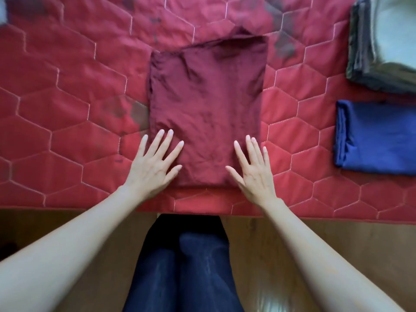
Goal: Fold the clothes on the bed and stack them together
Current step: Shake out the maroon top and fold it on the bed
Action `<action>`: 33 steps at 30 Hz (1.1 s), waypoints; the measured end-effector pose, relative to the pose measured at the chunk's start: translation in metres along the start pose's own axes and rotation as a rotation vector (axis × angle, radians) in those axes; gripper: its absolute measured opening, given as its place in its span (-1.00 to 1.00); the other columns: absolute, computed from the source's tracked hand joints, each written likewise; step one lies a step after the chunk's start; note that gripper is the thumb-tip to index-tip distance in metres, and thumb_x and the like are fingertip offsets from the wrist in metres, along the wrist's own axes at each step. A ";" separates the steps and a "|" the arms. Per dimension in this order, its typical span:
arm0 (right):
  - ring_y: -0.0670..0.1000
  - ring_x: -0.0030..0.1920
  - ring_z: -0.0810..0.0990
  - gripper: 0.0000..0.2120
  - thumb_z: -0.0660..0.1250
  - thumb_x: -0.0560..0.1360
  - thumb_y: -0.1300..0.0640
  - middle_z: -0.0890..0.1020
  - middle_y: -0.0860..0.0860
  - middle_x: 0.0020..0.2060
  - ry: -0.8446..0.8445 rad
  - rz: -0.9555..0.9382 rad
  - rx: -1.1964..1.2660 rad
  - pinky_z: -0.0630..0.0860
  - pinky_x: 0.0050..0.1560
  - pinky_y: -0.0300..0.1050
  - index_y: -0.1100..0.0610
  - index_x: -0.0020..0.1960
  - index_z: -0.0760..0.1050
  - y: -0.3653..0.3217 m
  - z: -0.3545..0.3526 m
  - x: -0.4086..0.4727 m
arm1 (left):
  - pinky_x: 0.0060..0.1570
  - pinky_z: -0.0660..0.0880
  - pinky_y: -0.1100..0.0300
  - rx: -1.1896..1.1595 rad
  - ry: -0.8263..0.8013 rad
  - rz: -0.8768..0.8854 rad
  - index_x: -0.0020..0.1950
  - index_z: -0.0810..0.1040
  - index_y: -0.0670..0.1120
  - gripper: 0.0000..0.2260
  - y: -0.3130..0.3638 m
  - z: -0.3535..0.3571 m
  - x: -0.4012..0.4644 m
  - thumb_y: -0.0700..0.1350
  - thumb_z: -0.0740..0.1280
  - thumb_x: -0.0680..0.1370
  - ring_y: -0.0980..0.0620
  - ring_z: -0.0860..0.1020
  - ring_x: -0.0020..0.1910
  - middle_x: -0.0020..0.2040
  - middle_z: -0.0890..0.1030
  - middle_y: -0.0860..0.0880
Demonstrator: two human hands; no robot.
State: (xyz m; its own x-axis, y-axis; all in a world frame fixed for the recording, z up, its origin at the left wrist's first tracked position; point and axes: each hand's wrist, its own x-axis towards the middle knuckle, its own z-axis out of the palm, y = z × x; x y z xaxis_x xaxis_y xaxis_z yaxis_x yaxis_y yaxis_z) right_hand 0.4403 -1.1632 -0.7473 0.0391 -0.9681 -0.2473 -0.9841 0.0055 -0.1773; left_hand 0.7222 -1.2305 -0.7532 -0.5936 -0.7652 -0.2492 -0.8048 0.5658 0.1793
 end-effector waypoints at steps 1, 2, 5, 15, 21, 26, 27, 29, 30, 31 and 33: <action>0.15 0.54 0.10 -0.38 0.06 0.59 -0.22 0.16 0.20 0.52 0.009 0.019 0.008 0.07 0.51 0.18 0.08 0.54 0.17 0.003 -0.004 0.020 | 0.41 0.14 -0.27 0.001 -0.005 -0.018 0.52 0.30 -0.07 -0.46 -0.007 -0.006 0.021 0.16 0.01 0.60 -0.22 0.22 0.50 0.52 0.23 -0.22; 0.16 0.54 0.08 -0.38 0.08 0.59 -0.21 0.14 0.20 0.53 0.017 0.036 0.016 0.04 0.52 0.17 0.08 0.55 0.15 0.006 -0.008 0.041 | 0.42 0.12 -0.27 0.002 -0.011 -0.040 0.52 0.29 -0.07 -0.45 -0.013 -0.012 0.043 0.16 0.00 0.60 -0.22 0.21 0.50 0.53 0.22 -0.22; 0.14 0.55 0.03 -0.37 0.13 0.60 -0.18 0.11 0.19 0.54 0.054 0.083 0.032 0.00 0.53 0.15 0.07 0.56 0.09 0.019 -0.021 0.103 | 0.42 0.07 -0.27 0.006 -0.015 -0.102 0.54 0.24 -0.08 -0.42 -0.033 -0.030 0.106 0.17 -0.04 0.59 -0.21 0.17 0.52 0.54 0.18 -0.22; 0.11 0.49 0.21 -0.34 0.24 0.59 -0.09 0.23 0.18 0.49 0.232 0.233 0.374 0.19 0.44 -0.01 0.20 0.55 0.10 0.041 -0.060 0.241 | 0.20 0.32 -0.11 -0.027 0.130 -0.230 0.42 0.37 -0.22 -0.37 -0.079 -0.065 0.227 0.21 0.26 0.53 -0.22 0.46 0.20 0.25 0.49 -0.22; 0.04 0.03 0.51 -0.72 0.42 0.48 0.10 0.47 0.10 0.05 0.344 0.338 0.511 0.45 0.13 -0.08 0.21 0.13 0.54 0.049 -0.075 0.261 | -0.01 0.40 -0.06 -0.249 0.105 -0.330 0.07 0.56 -0.13 -0.56 -0.089 -0.077 0.219 0.21 0.40 0.44 -0.18 0.51 0.00 -0.05 0.56 -0.12; -0.10 -0.13 0.48 -0.66 0.51 0.39 0.14 0.53 -0.02 -0.02 0.343 0.469 0.698 0.37 -0.02 -0.44 0.13 0.11 0.52 0.050 -0.082 0.254 | -0.01 0.46 -0.05 -0.398 0.075 -0.363 0.10 0.60 -0.14 -0.66 -0.100 -0.084 0.199 0.03 0.48 0.43 -0.17 0.53 0.02 -0.04 0.57 -0.09; -0.11 -0.14 0.51 -0.63 0.52 0.39 0.12 0.57 -0.04 -0.04 0.327 0.525 0.752 0.39 -0.03 -0.43 0.12 0.14 0.50 0.049 -0.083 0.252 | -0.01 0.45 -0.04 -0.432 0.083 -0.364 0.09 0.61 -0.17 -0.68 -0.102 -0.084 0.197 -0.03 0.50 0.43 -0.18 0.53 0.02 -0.03 0.57 -0.12; -0.09 -0.13 0.56 -0.63 0.51 0.40 0.08 0.63 -0.03 -0.07 0.311 0.606 0.798 0.46 0.01 -0.32 0.15 0.13 0.50 0.048 -0.083 0.250 | 0.02 0.44 0.01 -0.538 0.120 -0.375 0.06 0.63 -0.21 -0.74 -0.103 -0.086 0.196 -0.15 0.51 0.42 -0.19 0.54 0.01 -0.03 0.59 -0.18; -0.04 -0.11 0.58 -0.67 0.50 0.42 0.07 0.65 0.01 -0.08 0.311 0.614 0.783 0.49 0.04 -0.21 0.17 0.10 0.53 0.047 -0.083 0.249 | 0.04 0.42 0.09 -0.595 0.148 -0.389 0.03 0.64 -0.23 -0.76 -0.103 -0.088 0.196 -0.19 0.52 0.41 -0.17 0.55 -0.01 -0.04 0.60 -0.19; -0.01 -0.11 0.59 -0.73 0.48 0.43 0.06 0.66 0.01 -0.12 0.316 0.607 0.777 0.50 0.04 -0.11 0.18 0.04 0.56 0.046 -0.084 0.248 | 0.03 0.40 0.19 -0.649 0.178 -0.408 0.01 0.65 -0.22 -0.78 -0.103 -0.092 0.196 -0.20 0.52 0.40 -0.13 0.56 -0.04 -0.06 0.62 -0.18; -0.10 -0.22 0.56 -0.88 0.47 0.44 0.08 0.64 -0.12 -0.25 0.362 0.571 0.829 0.50 -0.06 -0.11 0.10 -0.11 0.57 0.043 -0.089 0.247 | -0.06 0.38 0.34 -0.753 0.224 -0.438 -0.04 0.66 -0.18 -0.81 -0.106 -0.100 0.198 -0.19 0.53 0.39 0.05 0.54 -0.11 -0.09 0.64 -0.10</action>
State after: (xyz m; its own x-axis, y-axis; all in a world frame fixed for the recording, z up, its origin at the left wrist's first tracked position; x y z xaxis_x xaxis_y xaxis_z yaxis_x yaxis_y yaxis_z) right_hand 0.3927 -1.4248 -0.7309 -0.5781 -0.7842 -0.2254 -0.4101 0.5180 -0.7506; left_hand 0.6896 -1.4723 -0.7261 -0.1563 -0.9516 -0.2648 -0.7019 -0.0816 0.7076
